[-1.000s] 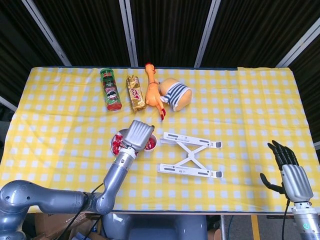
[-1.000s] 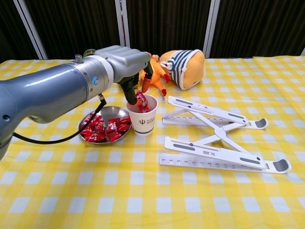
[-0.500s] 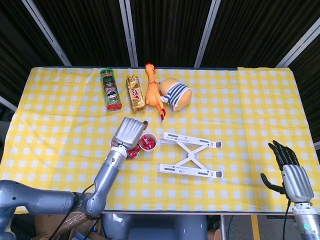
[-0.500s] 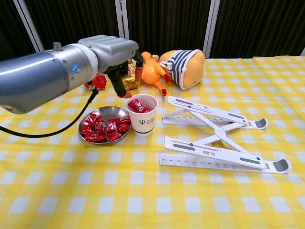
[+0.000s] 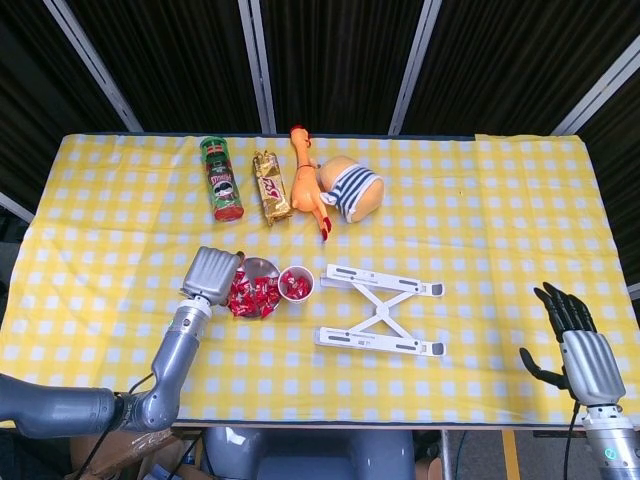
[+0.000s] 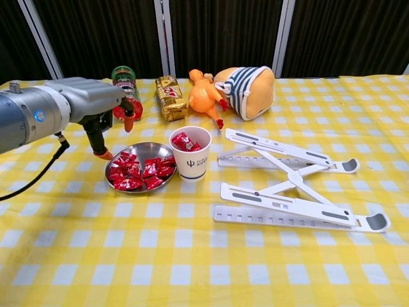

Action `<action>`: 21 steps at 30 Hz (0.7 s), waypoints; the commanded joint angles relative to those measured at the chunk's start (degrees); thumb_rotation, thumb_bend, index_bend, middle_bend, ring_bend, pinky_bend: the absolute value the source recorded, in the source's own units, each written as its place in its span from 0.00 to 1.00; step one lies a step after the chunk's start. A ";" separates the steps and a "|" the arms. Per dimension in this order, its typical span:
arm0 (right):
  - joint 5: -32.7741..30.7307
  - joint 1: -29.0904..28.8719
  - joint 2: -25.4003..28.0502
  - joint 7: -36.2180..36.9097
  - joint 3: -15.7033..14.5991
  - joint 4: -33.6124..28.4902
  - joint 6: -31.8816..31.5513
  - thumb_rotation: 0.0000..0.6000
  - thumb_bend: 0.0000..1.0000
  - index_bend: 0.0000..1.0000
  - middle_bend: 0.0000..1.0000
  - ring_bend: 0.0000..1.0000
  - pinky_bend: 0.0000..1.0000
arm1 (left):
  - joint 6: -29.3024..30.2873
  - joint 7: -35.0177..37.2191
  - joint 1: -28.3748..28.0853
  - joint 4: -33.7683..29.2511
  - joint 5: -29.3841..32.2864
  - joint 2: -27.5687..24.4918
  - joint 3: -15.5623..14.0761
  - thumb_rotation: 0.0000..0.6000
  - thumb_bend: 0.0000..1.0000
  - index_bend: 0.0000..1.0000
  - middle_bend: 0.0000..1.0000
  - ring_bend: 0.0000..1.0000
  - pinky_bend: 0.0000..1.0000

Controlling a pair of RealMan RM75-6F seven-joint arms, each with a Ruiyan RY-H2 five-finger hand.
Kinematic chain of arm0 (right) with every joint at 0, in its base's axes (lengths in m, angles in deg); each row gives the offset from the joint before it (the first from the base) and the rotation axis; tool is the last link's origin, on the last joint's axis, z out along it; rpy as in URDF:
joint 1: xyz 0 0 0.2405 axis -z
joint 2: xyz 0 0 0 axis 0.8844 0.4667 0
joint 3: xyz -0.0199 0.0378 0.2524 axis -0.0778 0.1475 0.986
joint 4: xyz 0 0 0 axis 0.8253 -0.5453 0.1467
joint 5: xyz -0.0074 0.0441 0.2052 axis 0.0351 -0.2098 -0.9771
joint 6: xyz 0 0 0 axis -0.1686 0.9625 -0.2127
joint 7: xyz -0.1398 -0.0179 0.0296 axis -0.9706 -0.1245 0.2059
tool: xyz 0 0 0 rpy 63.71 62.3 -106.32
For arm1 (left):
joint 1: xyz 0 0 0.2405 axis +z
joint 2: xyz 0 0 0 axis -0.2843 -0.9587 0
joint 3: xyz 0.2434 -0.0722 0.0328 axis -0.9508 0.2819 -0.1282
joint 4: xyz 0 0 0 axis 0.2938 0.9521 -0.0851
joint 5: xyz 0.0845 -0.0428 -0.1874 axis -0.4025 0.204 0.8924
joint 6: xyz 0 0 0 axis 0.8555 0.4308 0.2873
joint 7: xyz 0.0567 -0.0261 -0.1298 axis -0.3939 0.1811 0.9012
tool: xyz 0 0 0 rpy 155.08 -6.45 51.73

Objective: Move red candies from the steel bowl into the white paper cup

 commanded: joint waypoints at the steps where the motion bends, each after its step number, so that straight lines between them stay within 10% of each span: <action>1: -0.02 0.00 0.01 0.05 0.02 0.00 0.00 1.00 0.41 0.00 0.00 0.00 0.00 | -0.92 -0.61 -0.43 2.23 1.74 1.94 -0.44 1.00 0.20 0.37 0.91 0.95 0.99; 21: -0.30 -0.10 0.31 0.85 0.17 -0.11 0.23 1.00 0.41 0.00 0.00 0.00 0.00 | -3.15 -5.45 -3.58 11.13 7.10 5.53 0.20 1.00 0.20 0.39 0.92 0.95 0.99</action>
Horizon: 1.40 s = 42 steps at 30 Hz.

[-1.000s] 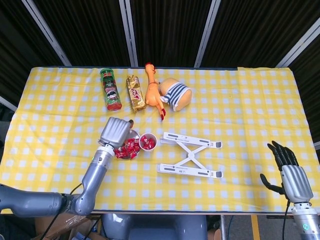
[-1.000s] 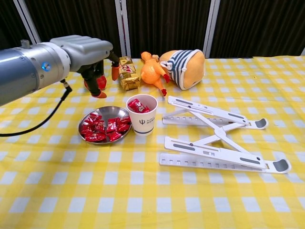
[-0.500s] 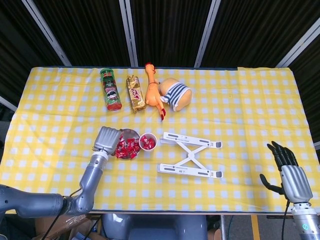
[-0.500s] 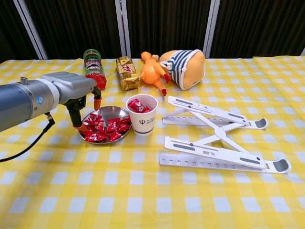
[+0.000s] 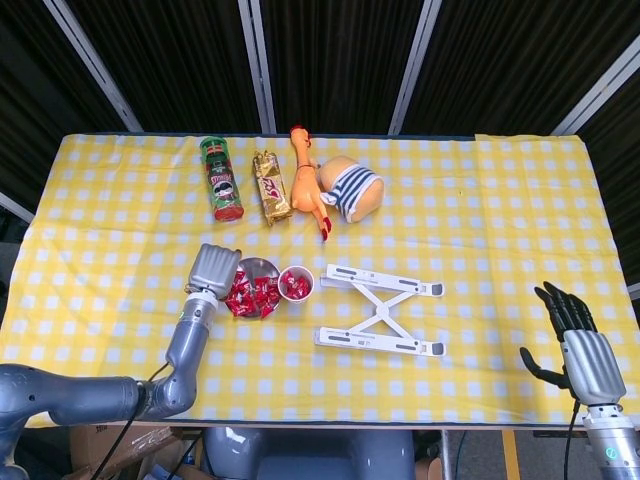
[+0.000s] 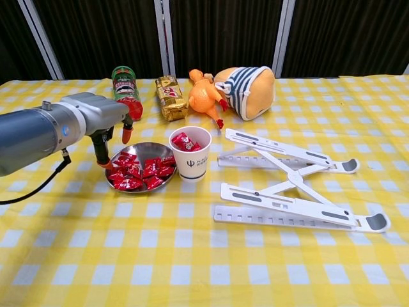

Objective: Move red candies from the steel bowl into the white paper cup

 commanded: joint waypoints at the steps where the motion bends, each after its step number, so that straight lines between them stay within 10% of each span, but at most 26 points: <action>1: -0.09 -0.01 0.03 0.03 0.03 -0.03 0.05 1.00 0.41 0.00 0.00 0.00 0.00 | -0.66 -0.75 -0.37 0.67 0.92 0.21 -0.11 1.00 0.21 0.39 0.92 0.95 0.99; 29: -0.95 -0.06 0.07 -0.07 0.22 -0.36 0.57 1.00 0.41 0.00 0.00 0.00 0.00 | -5.45 0.70 -1.94 8.46 0.48 5.09 -0.37 1.00 0.40 0.54 0.93 0.96 0.99; 42: -0.69 -0.06 0.05 -0.12 0.15 -0.29 0.51 1.00 0.41 0.00 0.00 0.00 0.00 | -2.04 3.66 -0.98 1.32 -3.95 0.84 1.32 1.00 0.41 0.55 0.94 0.96 0.99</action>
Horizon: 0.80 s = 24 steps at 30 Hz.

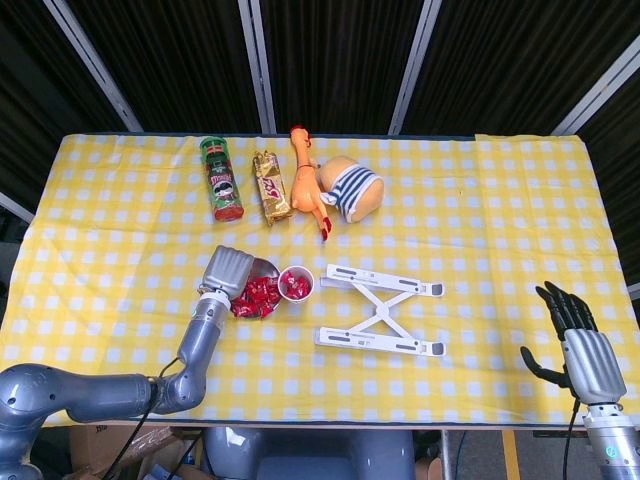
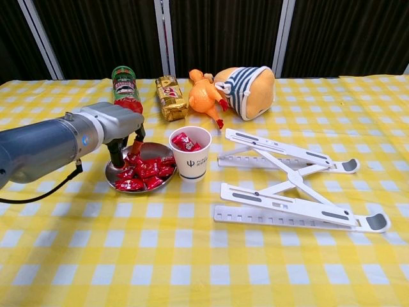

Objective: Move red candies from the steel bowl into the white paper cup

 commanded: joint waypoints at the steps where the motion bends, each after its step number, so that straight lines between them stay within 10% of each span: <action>1: 0.04 -0.01 -0.03 -0.06 -0.02 0.01 0.01 1.00 0.41 0.00 0.00 0.00 0.00 | 2.23 1.75 0.29 -5.01 -2.20 -3.14 2.02 1.00 0.41 0.55 0.94 0.96 0.99; 11: 0.10 0.08 -0.12 -0.13 0.00 0.05 -0.21 1.00 0.41 0.00 0.00 0.00 0.00 | 6.05 4.91 -0.55 -16.94 -7.28 -7.87 6.57 1.00 0.41 0.55 0.93 0.96 0.99; 24: 0.35 0.14 0.16 0.72 -0.05 -0.01 -0.33 1.00 0.41 0.00 0.00 0.00 0.00 | 5.18 2.37 -4.56 -13.45 -5.45 -1.57 5.46 1.00 0.38 0.54 0.93 0.96 0.99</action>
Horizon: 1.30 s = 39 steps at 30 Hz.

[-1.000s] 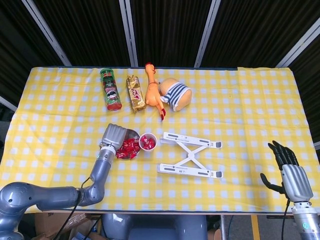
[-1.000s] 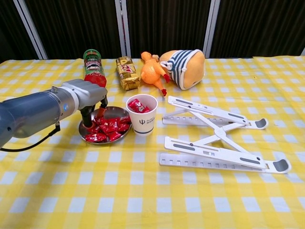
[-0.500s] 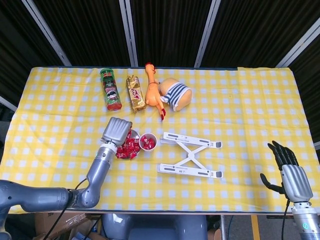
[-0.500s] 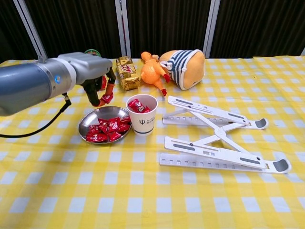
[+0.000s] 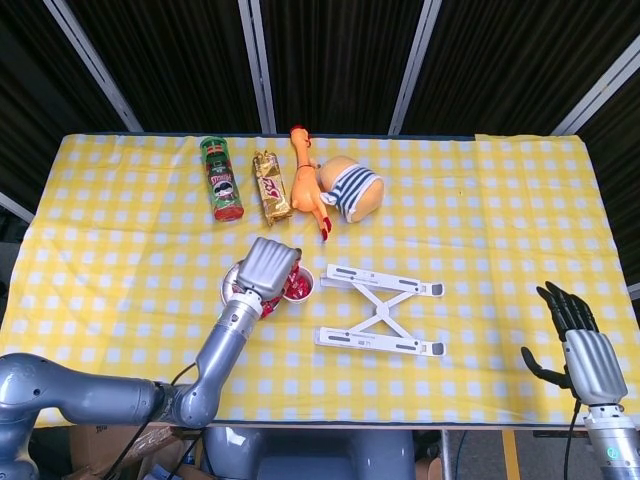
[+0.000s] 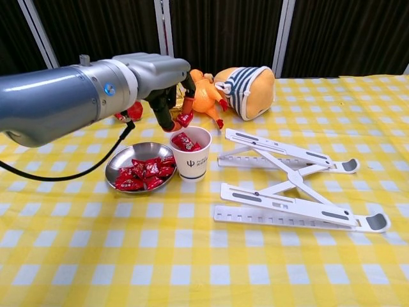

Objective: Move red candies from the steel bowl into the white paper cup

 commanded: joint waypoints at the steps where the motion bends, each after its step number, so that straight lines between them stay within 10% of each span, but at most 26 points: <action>1: 0.03 -0.04 0.05 0.12 -0.02 0.00 0.08 1.00 0.41 0.00 0.00 0.00 0.00 | 0.11 -0.85 -0.74 0.90 0.56 1.01 -0.42 1.00 0.35 0.54 0.93 0.96 0.99; 21: 0.04 0.03 0.06 0.01 -0.07 -0.12 0.01 1.00 0.41 0.00 0.00 0.00 0.00 | 2.13 3.28 1.97 -1.53 -1.53 -3.51 -0.63 1.00 0.24 0.46 0.92 0.96 0.99; 39: -0.22 -0.03 -0.25 -0.89 -0.14 -0.21 0.34 1.00 0.41 0.00 0.00 0.00 0.00 | -1.43 4.29 7.67 3.41 3.84 -5.29 -8.15 1.00 0.19 0.43 0.92 0.96 0.99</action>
